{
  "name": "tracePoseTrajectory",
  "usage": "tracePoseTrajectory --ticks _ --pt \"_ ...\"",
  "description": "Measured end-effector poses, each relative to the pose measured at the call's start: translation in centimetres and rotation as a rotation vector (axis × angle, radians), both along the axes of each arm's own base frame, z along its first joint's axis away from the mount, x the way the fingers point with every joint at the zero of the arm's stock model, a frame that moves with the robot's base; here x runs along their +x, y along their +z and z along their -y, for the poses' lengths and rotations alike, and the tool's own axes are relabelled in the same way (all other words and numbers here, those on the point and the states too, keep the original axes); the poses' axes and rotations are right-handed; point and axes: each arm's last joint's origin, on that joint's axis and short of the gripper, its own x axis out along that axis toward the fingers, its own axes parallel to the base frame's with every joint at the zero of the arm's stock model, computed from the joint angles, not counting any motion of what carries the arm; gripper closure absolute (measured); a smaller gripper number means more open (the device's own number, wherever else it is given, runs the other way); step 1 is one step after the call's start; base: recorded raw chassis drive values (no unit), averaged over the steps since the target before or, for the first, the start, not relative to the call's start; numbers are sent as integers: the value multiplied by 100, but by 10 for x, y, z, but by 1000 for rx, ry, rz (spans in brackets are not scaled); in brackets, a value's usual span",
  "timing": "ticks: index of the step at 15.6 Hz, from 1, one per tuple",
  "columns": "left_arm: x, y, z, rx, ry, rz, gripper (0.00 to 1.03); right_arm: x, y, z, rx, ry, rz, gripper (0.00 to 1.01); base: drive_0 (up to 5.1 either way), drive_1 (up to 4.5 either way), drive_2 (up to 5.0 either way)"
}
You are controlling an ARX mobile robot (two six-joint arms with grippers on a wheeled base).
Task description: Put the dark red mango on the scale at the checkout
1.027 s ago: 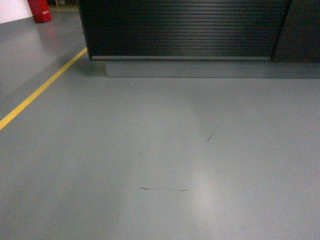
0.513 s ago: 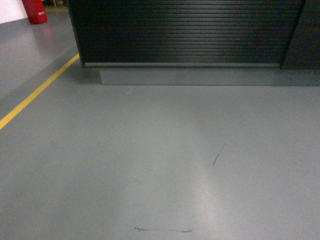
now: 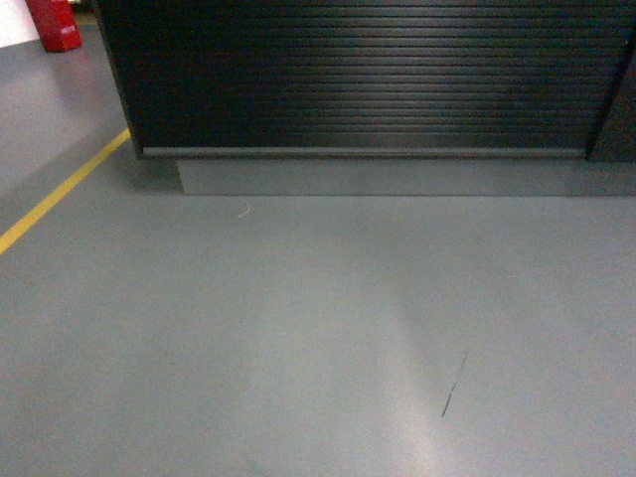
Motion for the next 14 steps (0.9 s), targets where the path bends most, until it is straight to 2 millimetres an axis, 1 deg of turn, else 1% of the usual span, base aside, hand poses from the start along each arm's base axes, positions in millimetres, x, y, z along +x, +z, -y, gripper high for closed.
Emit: tracePoseTrajectory --ticks 14 --pt "0 0 0 0 0 -5 5 0 0 0 0 0 -3 3 9 412 -394"
